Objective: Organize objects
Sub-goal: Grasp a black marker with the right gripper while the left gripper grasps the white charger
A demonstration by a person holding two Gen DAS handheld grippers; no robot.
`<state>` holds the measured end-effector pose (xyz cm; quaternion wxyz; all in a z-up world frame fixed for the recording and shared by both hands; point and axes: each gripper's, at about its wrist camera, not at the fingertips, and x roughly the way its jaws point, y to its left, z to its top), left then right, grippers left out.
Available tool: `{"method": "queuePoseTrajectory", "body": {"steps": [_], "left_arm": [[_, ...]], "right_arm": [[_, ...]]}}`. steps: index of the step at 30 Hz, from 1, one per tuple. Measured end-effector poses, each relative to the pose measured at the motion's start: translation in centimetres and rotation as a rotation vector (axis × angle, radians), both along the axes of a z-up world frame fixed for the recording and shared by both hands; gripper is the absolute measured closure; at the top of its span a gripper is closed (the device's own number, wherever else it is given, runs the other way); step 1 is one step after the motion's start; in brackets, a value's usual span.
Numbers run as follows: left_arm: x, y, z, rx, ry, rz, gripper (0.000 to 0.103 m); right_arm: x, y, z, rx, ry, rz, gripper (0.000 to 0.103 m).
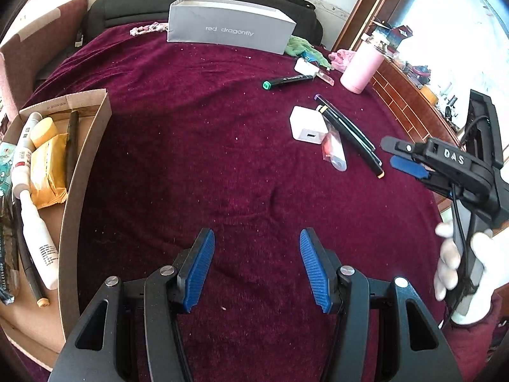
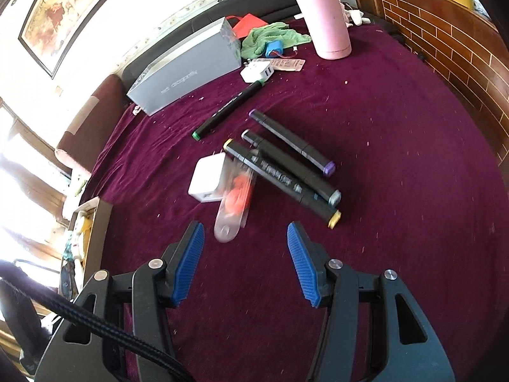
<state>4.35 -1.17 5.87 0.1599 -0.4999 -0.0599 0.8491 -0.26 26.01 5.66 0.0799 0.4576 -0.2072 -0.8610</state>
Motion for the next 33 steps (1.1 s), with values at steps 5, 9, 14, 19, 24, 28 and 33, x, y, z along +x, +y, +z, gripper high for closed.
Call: {"method": "queuePoseTrajectory", "body": {"steps": [5,9,14,19,24,28,33], "left_arm": [[-1.1,0.3,-0.4,-0.005,-0.015,0.006,0.053],[-2.0,0.5,-0.7,-0.012,-0.028,0.006,0.053],[-3.2,1.0,-1.2,-0.015,-0.043,0.011,0.053],[-3.7,1.7,-1.8,-0.026,-0.051,0.001,0.053],[-4.1,2.1,-1.9,-0.036,-0.045,-0.004,0.053],[-4.6,2.3,-2.0,-0.041,-0.047,0.001,0.053],[-6.0,3.1,-1.2,-0.072,-0.001,0.013,0.053]], "right_arm": [[-2.6,0.6,-0.1,0.0,0.007,-0.009,0.049],[-4.7,0.4,-1.0,0.034,-0.009,0.011,0.049],[-5.3,-0.1,-1.8,0.048,-0.002,0.053,0.05],[-5.4,-0.1,-2.4,0.023,0.016,0.085,0.049],[-5.9,0.5,-2.6,0.021,0.024,0.084,0.049],[-6.5,0.9,-3.8,-0.042,-0.001,0.112,0.049],[-6.5,0.7,-4.6,-0.058,-0.021,0.134,0.049]]}}
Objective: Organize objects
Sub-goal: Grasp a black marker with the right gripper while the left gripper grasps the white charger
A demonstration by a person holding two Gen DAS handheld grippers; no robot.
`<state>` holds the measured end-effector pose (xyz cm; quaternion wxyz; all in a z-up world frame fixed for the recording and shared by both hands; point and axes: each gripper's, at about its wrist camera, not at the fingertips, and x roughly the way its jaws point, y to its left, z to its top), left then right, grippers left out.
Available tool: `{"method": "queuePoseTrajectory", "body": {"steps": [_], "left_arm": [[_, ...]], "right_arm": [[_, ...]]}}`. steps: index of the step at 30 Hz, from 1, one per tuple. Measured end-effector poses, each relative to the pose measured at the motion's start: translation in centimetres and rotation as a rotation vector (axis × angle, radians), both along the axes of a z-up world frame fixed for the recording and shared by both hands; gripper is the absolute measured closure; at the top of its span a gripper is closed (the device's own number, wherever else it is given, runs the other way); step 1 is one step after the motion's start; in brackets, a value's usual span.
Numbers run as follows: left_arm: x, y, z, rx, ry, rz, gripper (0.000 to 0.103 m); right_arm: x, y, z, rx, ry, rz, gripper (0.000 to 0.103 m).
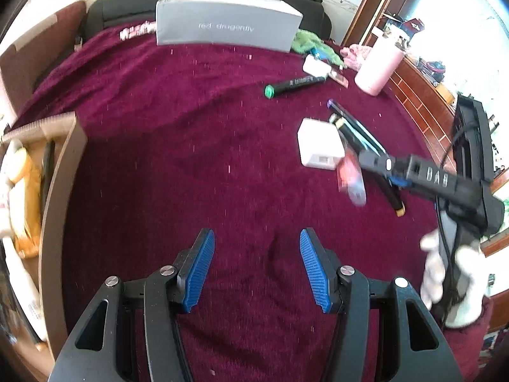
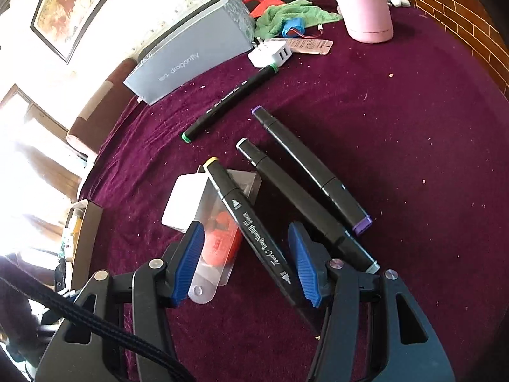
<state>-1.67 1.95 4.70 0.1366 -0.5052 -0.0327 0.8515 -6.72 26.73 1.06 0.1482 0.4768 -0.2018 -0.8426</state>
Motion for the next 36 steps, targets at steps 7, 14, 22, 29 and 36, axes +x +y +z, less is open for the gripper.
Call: {"method": "queuePoseTrajectory", "body": {"steps": [7,14,22,29,36], "left_arm": [[-3.6,3.9,0.8,-0.062,0.116,-0.055,0.053],[-7.1,8.8,-1.1,-0.143,0.128,-0.107,0.053],[-9.0,10.5,-1.8,-0.175,0.154,-0.099,0.045],[-9.7,11.7,-2.9,-0.16,0.09,-0.158,0.041],[-9.5,11.0,-2.9,-0.169,0.093,-0.159,0.064]], "right_arm": [[0.9,-0.4,0.2,0.159,-0.023,-0.055,0.085],[0.9,0.4,-0.1,0.137,-0.007,-0.062,0.085],[0.9,0.7,-0.1,0.104,0.003,-0.064,0.085],[0.9,0.8,-0.1,0.098,0.003,-0.066,0.085],[0.8,1.0,-0.2,0.072,0.004,-0.07,0.084]]}}
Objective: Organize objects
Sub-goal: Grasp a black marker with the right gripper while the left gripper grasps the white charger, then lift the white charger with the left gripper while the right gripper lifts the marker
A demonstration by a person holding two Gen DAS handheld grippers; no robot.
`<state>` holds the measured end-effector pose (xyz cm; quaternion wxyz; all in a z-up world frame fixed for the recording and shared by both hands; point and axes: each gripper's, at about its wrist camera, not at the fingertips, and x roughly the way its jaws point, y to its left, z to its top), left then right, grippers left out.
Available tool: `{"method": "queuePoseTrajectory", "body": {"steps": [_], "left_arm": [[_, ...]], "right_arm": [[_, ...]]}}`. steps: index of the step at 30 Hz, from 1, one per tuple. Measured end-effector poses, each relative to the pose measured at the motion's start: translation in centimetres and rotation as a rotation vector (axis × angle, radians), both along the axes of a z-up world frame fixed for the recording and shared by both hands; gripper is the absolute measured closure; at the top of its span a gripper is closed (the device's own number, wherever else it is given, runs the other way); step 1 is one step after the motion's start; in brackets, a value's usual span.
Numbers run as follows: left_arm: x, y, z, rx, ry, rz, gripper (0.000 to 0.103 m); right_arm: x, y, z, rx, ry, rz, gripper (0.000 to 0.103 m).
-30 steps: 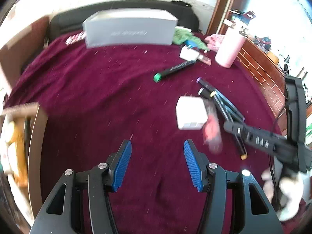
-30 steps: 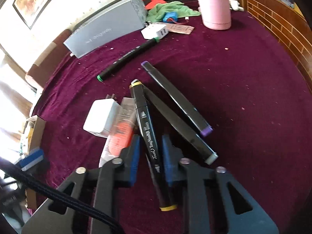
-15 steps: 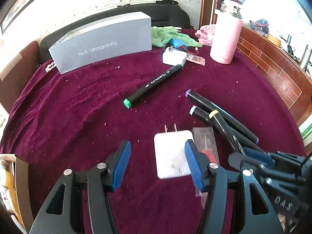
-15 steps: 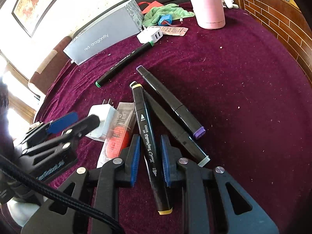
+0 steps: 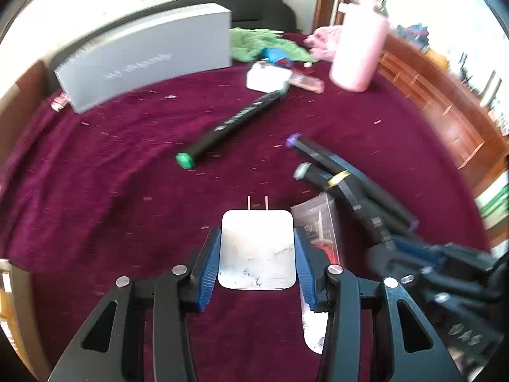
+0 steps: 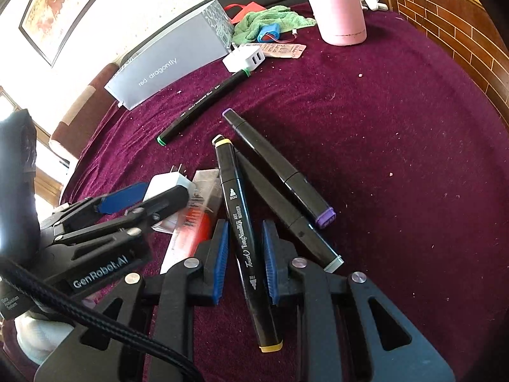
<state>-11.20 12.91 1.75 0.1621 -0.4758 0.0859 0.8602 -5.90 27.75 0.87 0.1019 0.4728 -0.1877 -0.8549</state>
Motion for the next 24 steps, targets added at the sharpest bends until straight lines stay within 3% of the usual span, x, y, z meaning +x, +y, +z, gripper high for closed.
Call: {"method": "queuePoseTrajectory", "body": {"steps": [5,10,15,24], "left_arm": [[0.8,-1.2,0.1,0.0,-0.018,-0.005,0.064],[0.7,-1.2,-0.9,-0.054,-0.037,0.005,0.063],[1.1,-0.7,-1.2,-0.073,0.051,0.016,0.06],[3.0,-4.1,0.3,0.02,0.007,0.067,0.065]], "right_arm": [[0.0,0.0,-0.1,-0.006,0.005,0.0,0.084],[0.1,-0.1,-0.1,-0.006,0.009,-0.002,0.083],[0.0,0.0,-0.1,-0.009,0.015,-0.004,0.082],[0.2,0.3,-0.1,-0.028,0.019,-0.013,0.084]]}}
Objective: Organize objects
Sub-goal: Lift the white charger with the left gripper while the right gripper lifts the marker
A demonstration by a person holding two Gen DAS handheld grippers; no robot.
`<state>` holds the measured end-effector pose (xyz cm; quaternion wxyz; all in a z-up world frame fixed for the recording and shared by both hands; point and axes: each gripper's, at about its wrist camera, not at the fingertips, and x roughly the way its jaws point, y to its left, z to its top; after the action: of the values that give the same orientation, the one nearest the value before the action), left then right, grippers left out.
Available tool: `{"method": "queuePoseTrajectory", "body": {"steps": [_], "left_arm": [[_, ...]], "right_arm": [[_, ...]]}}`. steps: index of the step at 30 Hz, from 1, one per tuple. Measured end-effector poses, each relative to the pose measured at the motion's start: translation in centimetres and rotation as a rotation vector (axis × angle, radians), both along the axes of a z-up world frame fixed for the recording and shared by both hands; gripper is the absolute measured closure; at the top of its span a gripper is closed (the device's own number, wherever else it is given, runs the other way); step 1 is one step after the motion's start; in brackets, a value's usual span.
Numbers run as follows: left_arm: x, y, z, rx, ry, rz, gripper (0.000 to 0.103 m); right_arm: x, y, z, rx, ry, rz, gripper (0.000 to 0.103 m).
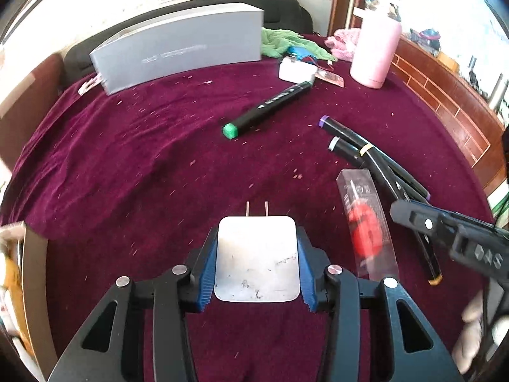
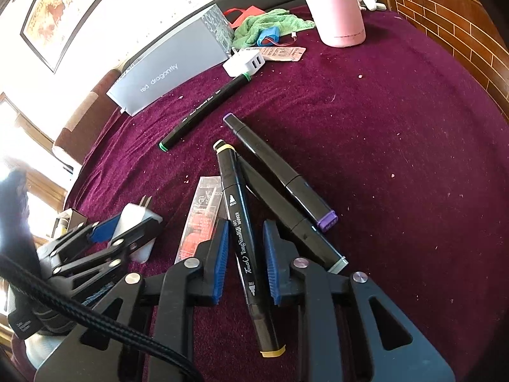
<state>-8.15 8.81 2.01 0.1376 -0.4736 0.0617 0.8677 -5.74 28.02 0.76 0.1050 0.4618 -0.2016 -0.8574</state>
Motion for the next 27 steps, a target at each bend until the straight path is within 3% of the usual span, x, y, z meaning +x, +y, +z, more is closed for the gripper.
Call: {"method": "queuePoseTrajectory", "body": {"steps": [8,15,18,27], "left_arm": [[4.3,-5.0,2.7,0.055,0.034,0.061,0.065],[8.7,-8.2,4.8,0.061,0.108,0.082,0.064],[10.2,-9.3,5.2,0.06,0.128,0.086,0.064],[13.1,-11.0,4.8,0.113,0.099,0.087,0.064]], "right_arm": [[0.0,0.1,-0.2,-0.057,0.006,0.012,0.089],[0.8,-0.1,0.8,-0.093,0.06,0.004,0.089],[1.8,0.0,1.0,-0.128,0.042,-0.008,0.089],[6.5,-2.1,1.8,-0.142,0.014,0.025,0.089]]}}
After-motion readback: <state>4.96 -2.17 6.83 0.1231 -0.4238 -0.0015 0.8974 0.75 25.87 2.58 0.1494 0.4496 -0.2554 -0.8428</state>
